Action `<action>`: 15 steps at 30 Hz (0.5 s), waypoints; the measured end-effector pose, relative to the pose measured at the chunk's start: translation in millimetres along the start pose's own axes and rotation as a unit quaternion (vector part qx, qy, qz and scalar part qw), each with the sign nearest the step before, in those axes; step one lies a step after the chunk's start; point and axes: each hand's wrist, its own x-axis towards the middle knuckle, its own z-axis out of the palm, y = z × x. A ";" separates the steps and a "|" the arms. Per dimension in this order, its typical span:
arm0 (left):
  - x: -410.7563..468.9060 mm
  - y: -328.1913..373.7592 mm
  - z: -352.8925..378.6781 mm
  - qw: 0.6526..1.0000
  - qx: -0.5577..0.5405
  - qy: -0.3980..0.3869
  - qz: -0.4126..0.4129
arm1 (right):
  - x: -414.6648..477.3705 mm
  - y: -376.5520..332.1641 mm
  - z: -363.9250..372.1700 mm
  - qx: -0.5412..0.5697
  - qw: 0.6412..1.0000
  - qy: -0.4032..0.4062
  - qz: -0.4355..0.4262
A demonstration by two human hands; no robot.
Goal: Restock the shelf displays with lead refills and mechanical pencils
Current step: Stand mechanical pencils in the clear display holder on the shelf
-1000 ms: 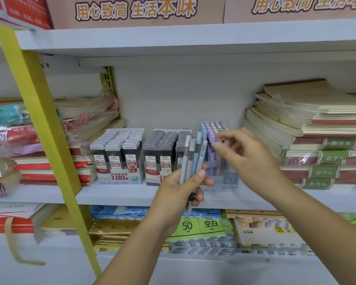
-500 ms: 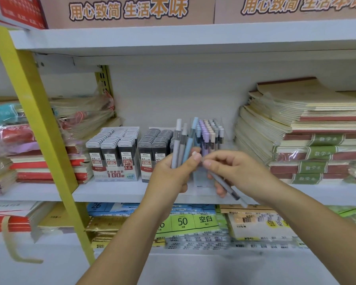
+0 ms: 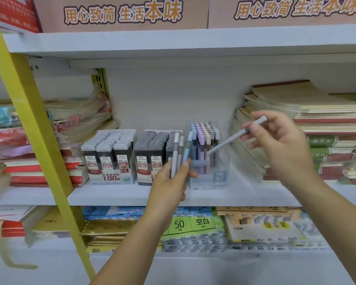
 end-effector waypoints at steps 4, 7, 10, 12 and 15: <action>2.0 -3.0 -1.4 1.000 0.013 -0.003 0.006 | 18.5 0.8 0.2 -0.125 0.990 -0.034 -0.052; 1.7 -4.1 0.8 1.000 0.027 -0.006 0.014 | 22.7 9.8 10.9 -0.198 0.976 -0.084 -0.041; 2.2 -4.8 2.6 0.999 0.036 -0.010 0.016 | 21.3 17.5 19.2 -0.221 0.968 -0.118 -0.033; 2.5 -5.6 3.1 0.999 0.035 -0.016 0.017 | 21.2 20.2 21.4 -0.218 0.967 -0.123 -0.035; 2.8 -6.4 2.9 0.999 0.024 -0.024 0.016 | 21.4 20.3 22.9 -0.216 0.966 -0.139 -0.041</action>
